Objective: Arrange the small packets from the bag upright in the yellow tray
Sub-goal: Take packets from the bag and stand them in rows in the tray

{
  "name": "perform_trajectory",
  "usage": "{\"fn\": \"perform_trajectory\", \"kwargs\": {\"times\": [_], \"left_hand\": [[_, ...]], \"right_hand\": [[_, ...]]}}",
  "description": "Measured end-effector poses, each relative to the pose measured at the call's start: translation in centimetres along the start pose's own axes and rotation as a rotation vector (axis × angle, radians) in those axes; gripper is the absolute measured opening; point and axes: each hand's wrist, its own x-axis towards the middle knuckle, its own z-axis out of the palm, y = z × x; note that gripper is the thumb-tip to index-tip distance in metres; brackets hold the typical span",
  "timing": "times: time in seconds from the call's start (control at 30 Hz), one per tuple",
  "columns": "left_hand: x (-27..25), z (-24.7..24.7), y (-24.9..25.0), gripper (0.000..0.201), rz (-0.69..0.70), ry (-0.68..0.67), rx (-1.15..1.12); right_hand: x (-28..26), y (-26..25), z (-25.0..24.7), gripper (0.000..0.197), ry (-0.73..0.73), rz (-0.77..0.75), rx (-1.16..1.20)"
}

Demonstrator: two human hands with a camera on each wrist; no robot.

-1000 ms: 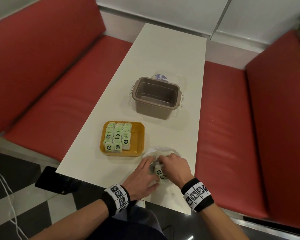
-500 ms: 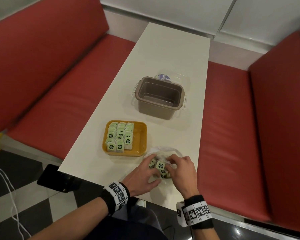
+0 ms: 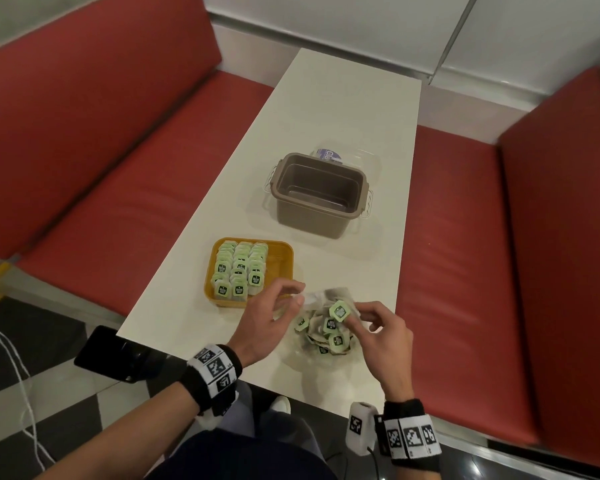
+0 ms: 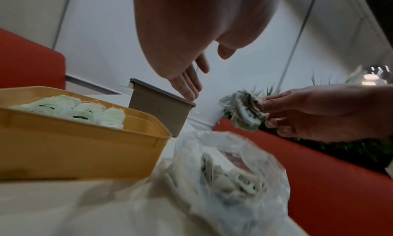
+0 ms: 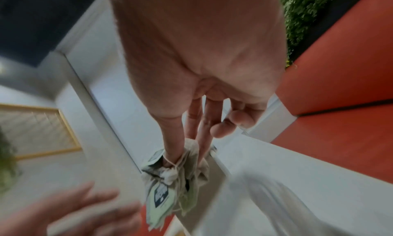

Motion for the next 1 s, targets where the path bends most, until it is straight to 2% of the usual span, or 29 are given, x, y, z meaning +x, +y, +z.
{"fn": "perform_trajectory", "kwargs": {"times": [0.13, 0.27, 0.37, 0.47, 0.53, 0.63, 0.7, 0.77, 0.87, 1.0], "left_hand": [[0.8, -0.3, 1.6, 0.026, -0.077, 0.065, -0.161], [1.5, 0.4, 2.9, 0.043, -0.168, 0.008, -0.389], [1.8, 1.1, 4.1, 0.063, -0.284, -0.067, -0.679], [1.7, 1.6, 5.0, 0.079, -0.389, -0.115, -1.000], [1.4, 1.8, 5.0, 0.074, -0.440, -0.097, -1.103], [0.5, 1.7, 4.1, 0.053, -0.481, -0.078, -1.051], [0.0, 1.1, 3.5, 0.044, -0.497, -0.077, -1.041], [-0.3, 0.4, 3.1, 0.040, -0.513, -0.079, -1.090], [-0.7, -0.9, 2.8, 0.039, -0.528, -0.034, -1.083], [-1.2, -3.2, 2.0, 0.031, -0.543, 0.009, -0.988]], "right_hand": [[0.1, -3.1, -3.2, 0.014, -0.028, 0.000, 0.192], [-0.5, -6.9, -5.3, 0.017, -0.114, -0.063, 0.384], [-1.0, -8.7, -4.1, 0.018, -0.188, -0.054, 0.451], [-1.6, -8.7, -1.2, 0.017, -0.226, -0.012, 0.418], [-1.7, -8.2, 0.6, 0.014, -0.218, -0.010, 0.347], [-2.2, -8.0, 2.5, 0.011, -0.138, -0.063, 0.145], [-2.5, -8.3, 3.6, 0.020, -0.066, -0.091, 0.042], [-2.5, -8.5, 4.4, 0.026, -0.029, -0.101, 0.036], [-2.3, -8.6, 5.1, 0.022, -0.082, -0.125, 0.022], [-1.8, -9.9, 4.8, 0.007, -0.236, -0.133, 0.048]]}}
